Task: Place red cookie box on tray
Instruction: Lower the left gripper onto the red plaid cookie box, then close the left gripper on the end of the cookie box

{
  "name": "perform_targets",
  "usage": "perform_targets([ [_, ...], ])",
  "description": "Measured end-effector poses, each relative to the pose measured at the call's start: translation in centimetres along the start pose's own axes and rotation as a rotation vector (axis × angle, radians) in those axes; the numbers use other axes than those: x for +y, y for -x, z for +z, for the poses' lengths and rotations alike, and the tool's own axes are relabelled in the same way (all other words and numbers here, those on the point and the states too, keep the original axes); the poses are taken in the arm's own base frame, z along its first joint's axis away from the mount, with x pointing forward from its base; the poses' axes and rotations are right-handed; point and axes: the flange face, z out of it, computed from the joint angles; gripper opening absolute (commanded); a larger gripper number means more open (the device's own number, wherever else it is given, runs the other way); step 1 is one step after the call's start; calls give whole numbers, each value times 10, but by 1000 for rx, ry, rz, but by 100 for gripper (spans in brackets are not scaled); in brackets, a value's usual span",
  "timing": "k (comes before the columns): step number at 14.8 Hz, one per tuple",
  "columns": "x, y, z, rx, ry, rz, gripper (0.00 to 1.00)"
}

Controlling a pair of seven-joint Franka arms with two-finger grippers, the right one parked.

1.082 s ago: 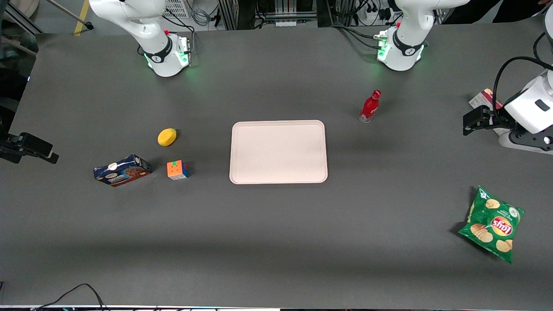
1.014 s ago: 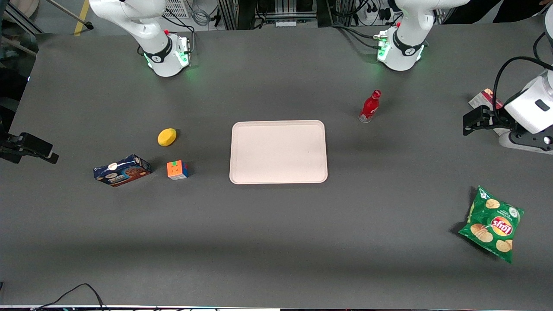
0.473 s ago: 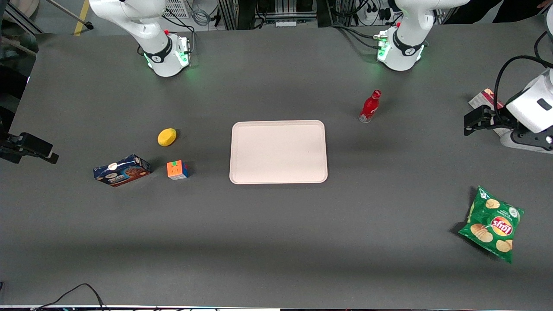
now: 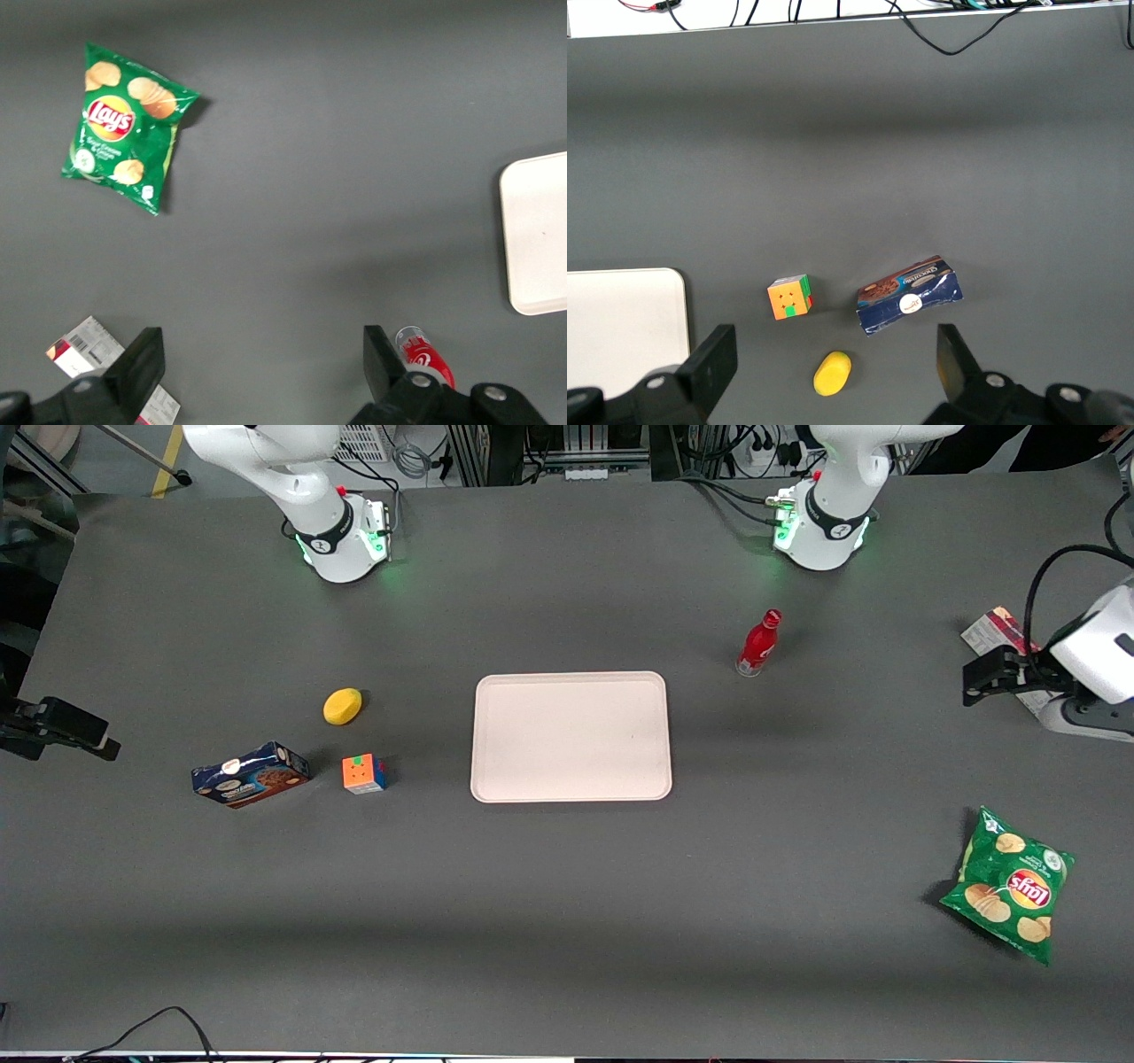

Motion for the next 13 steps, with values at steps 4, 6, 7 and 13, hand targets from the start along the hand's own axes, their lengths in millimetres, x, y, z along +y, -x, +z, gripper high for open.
perform_targets([
  [4,-36,2,12,-23,-4,-61,100],
  [6,-58,4,19,-37,-6,-97,100],
  [7,-69,6,21,-43,-10,-114,100],
  [13,-149,38,40,-133,-74,-212,100],
])
